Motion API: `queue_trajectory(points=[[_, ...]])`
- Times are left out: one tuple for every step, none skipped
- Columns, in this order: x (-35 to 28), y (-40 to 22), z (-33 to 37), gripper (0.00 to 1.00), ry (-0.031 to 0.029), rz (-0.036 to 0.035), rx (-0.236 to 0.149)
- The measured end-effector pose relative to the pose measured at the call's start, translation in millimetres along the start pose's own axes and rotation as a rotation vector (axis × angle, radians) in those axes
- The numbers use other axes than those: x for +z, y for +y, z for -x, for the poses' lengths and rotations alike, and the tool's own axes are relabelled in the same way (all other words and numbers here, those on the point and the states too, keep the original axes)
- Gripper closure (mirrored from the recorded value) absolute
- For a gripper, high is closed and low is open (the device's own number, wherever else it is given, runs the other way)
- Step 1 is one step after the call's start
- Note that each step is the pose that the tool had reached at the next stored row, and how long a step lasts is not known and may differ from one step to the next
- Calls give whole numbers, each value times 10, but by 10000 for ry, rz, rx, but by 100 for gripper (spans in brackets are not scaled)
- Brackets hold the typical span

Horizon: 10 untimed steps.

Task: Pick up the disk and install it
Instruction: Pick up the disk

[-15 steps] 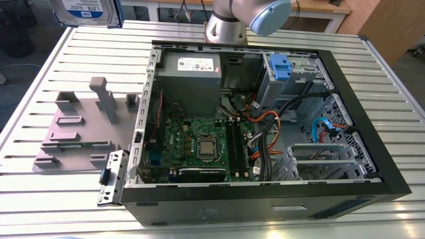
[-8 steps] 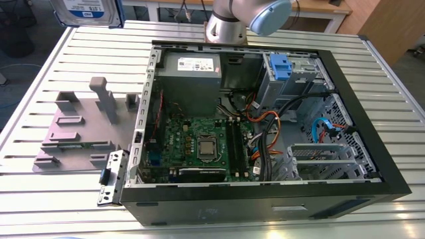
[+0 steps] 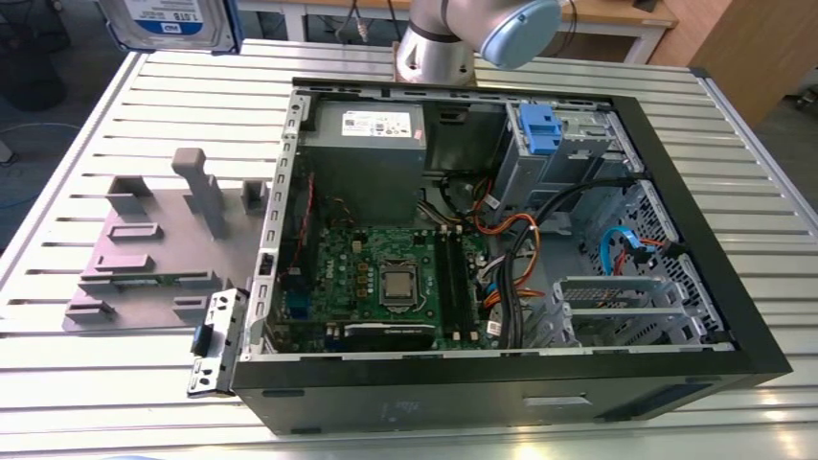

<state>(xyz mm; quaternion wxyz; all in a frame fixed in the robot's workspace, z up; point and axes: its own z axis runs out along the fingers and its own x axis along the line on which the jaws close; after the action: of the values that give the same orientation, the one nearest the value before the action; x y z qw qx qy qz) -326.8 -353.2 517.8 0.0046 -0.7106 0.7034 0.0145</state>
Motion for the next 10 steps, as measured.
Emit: queue_trajectory(points=[[0, -3, 0, 64, 0, 0, 0], [0, -5, 0, 64, 0, 0, 0], [0, -8, 0, 64, 0, 0, 0], [0, -10, 0, 64, 0, 0, 0], [0, -13, 0, 64, 0, 0, 0], [0, -15, 0, 64, 0, 0, 0], [0, -18, 0, 64, 0, 0, 0], [1, -20, 0, 64, 0, 0, 0], [1, -23, 0, 64, 0, 0, 0], [0, -25, 0, 64, 0, 1, 0]])
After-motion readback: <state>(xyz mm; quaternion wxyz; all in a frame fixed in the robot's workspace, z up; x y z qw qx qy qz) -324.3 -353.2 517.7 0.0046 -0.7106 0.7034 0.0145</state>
